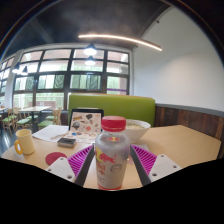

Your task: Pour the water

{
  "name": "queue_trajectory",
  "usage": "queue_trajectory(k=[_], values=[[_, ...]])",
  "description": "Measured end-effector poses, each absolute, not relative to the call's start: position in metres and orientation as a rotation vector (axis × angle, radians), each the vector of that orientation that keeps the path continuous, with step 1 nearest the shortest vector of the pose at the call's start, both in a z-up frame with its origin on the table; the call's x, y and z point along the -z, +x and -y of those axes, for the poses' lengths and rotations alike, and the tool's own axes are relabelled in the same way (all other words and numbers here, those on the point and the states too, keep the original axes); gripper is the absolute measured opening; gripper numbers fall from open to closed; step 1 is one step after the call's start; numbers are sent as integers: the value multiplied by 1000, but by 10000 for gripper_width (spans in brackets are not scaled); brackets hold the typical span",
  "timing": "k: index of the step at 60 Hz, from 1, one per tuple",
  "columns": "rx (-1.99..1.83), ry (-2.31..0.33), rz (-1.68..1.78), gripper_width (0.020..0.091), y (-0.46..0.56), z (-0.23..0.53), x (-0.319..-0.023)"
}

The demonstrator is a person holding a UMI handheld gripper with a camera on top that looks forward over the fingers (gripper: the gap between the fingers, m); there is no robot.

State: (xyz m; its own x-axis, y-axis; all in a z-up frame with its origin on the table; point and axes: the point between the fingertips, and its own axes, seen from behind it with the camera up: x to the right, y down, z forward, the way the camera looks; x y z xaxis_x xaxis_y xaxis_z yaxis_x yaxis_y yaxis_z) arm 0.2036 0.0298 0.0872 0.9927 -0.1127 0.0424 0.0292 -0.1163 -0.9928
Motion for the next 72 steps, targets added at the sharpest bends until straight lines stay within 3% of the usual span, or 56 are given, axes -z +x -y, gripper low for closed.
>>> queue_trajectory(k=[3,5,8,19,29,46,54,58,62,66,72], values=[[121,-1686,-54,718,200,-43,-82],[132,-1699,-61,545,202,-44,-77],[139,-1670,-78,533,205,-43,-83],[112,-1665,-110,385,202,-49,-79],[286,-1671,-48,361,196,-42,-88],[833,-1484,565,361,67,-62,-184],[1195,-1325,969,361,-2,-85,-177],[1368,-1224,1135,362,-26,-106,-156],[1491,-1131,1282,365,-42,-99,-166],[1642,-995,1405,364,-56,-102,-151],[1770,-806,1496,364,-74,-111,-156]])
